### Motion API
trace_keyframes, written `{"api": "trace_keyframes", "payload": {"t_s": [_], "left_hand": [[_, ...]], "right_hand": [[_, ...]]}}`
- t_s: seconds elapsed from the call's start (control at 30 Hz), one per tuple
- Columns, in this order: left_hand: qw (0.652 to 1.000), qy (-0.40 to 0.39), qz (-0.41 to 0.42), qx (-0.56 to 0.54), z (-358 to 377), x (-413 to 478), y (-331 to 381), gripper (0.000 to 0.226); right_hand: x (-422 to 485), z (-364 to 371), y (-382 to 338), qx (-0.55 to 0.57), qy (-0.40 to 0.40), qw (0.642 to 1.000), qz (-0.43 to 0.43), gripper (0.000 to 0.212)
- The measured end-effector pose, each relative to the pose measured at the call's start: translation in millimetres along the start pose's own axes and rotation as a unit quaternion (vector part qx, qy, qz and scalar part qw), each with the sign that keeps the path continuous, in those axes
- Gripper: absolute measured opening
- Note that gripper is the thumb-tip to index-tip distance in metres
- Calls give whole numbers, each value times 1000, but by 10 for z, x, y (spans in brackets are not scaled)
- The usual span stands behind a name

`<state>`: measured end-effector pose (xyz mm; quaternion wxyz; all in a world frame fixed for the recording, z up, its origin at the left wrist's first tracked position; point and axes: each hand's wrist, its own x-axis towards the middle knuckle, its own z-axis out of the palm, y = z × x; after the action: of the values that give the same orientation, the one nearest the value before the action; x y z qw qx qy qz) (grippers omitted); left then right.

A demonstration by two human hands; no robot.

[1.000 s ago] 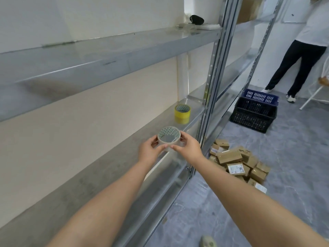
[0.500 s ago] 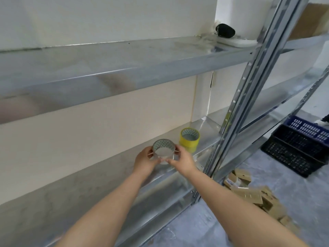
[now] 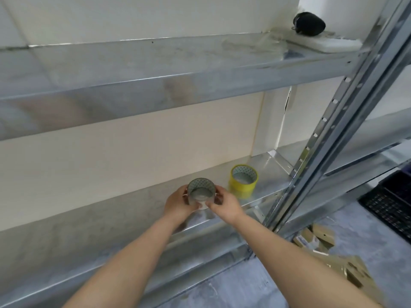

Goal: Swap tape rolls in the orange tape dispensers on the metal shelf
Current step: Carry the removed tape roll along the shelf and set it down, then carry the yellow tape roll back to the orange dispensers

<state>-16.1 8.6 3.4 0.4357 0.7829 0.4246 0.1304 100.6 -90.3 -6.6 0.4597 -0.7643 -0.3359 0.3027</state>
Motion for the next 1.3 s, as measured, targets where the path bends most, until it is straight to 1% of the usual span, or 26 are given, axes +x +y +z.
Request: {"api": "trace_keyframes", "payload": {"t_s": [0.03,0.1,0.13,0.17,0.23,0.37,0.43,0.5,0.57,0.67,0.77,0.83,0.9,1.0,1.07,1.2,1.3], "left_hand": [[1000,1,6,19,0,5,8,69],[999,6,4,36,11,21,69,95],[999,9,0,36,26,43,128,106],[999,12,2,36,48,75,197,111],[999,8,24,40,128,153,357,109],[995,-16,79,59,417,288,680,97],[993,-44,95,58,585,341,787,94],[990,-67,100,76,726,397,856,93],[986,-83,95,104,829,454,891,94],[982,-94,68,150,918,525,933,106],[986,-96,19,135,966,585,984,115],[988,-96,2,121,999,604,1004,109],[990,-74,7,116,1028,612,997,97],[995,-37,21,85,996,583,1008,79],[998,-13,29,48,919,556,1038,68],[998,49,37,-8,596,471,1096,66],[995,82,33,-39,219,360,970,66]], "right_hand": [[8,-26,5,-4,-5,1000,4,50],[29,-112,6,-9,5,1000,19,63],[47,-181,-1,-16,26,999,17,66],[70,-259,-10,-25,51,998,9,66],[107,-450,-14,-44,100,994,-7,63],[133,-855,90,-74,170,982,-33,55],[126,-1022,201,-92,160,983,-23,60],[123,-1129,317,-115,123,986,5,72],[118,-1160,389,-96,90,991,30,78],[136,-1123,426,-47,63,997,-4,69],[182,-1067,450,-58,63,996,-16,64],[202,-1034,459,-57,90,994,-15,59],[205,-1015,447,-47,110,993,-10,56],[206,-992,402,-50,131,990,-20,58],[221,-954,331,-45,153,987,-29,64],[333,-794,38,-62,181,979,-72,72],[398,-516,-229,-86,167,977,-99,86]]}}
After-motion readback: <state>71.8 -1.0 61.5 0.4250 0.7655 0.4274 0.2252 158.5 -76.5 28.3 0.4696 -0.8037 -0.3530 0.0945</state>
